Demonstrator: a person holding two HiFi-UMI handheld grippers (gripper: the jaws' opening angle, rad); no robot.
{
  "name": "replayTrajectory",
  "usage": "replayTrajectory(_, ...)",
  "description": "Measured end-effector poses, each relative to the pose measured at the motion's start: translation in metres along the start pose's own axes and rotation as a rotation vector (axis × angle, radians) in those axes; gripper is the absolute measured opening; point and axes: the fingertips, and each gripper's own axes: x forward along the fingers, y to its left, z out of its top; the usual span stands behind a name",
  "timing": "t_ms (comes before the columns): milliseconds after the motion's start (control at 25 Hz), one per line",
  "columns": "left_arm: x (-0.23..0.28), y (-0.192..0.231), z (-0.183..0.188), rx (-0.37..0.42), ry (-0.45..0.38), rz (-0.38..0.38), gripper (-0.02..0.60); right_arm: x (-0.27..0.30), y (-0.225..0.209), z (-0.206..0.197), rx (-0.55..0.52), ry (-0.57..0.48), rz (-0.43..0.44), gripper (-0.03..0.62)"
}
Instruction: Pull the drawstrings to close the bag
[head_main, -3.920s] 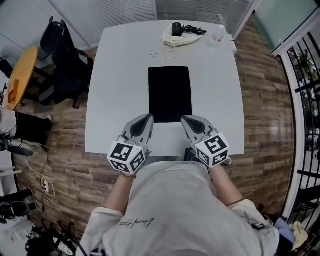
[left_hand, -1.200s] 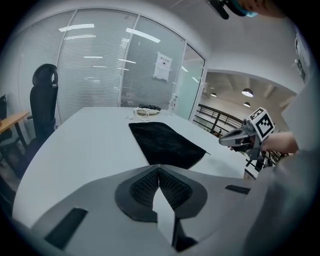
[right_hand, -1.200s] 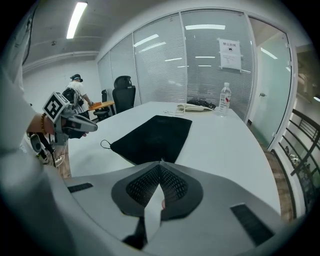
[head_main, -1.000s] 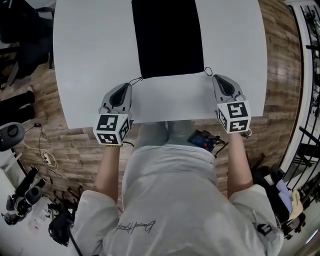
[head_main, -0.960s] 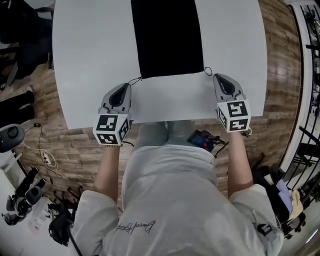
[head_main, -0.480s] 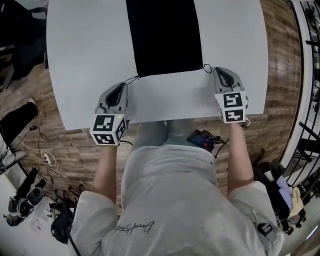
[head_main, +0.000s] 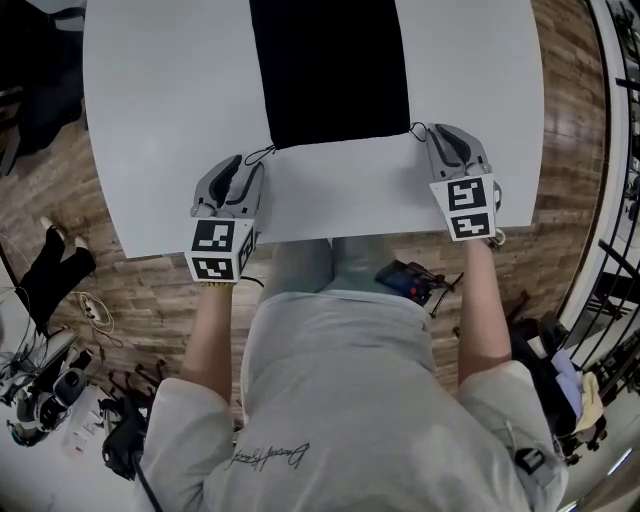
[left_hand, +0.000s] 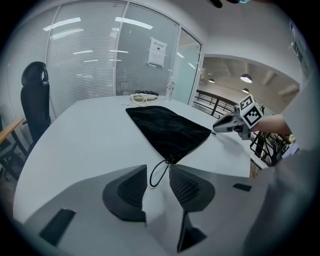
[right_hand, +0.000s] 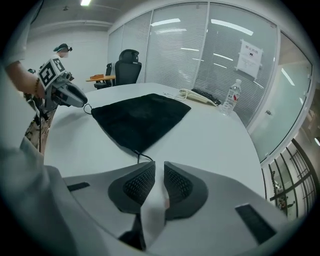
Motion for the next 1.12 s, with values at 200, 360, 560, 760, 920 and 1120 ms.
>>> replayTrajectory(200, 0.005, 0.004, -0.001, -0.006, 0.008, 0.007, 0.146, 0.006, 0.005, -0.003, -0.107, 0.016, 0.001, 0.118)
replayTrajectory(360, 0.009, 0.002, -0.005, -0.006, 0.020, -0.010, 0.146, 0.009, 0.011, -0.003, -0.161, 0.024, 0.009, 0.138)
replayTrajectory(560, 0.013, 0.005, -0.009, -0.004, 0.031, -0.013, 0.147, 0.013, 0.017, -0.001, -0.203, 0.028, 0.018, 0.149)
replayTrajectory(760, 0.015, 0.006, -0.010, -0.008, 0.029, -0.008, 0.147, 0.015, 0.019, -0.001, -0.212, 0.026, 0.033, 0.150)
replayTrajectory(920, 0.017, 0.008, -0.008, -0.008, 0.027, -0.008, 0.147, 0.016, 0.019, 0.001, -0.213, 0.016, 0.047, 0.150)
replayTrajectory(1120, 0.022, 0.009, -0.006, -0.006, 0.024, -0.013, 0.146, 0.018, 0.023, 0.004, -0.251, 0.016, 0.081, 0.144)
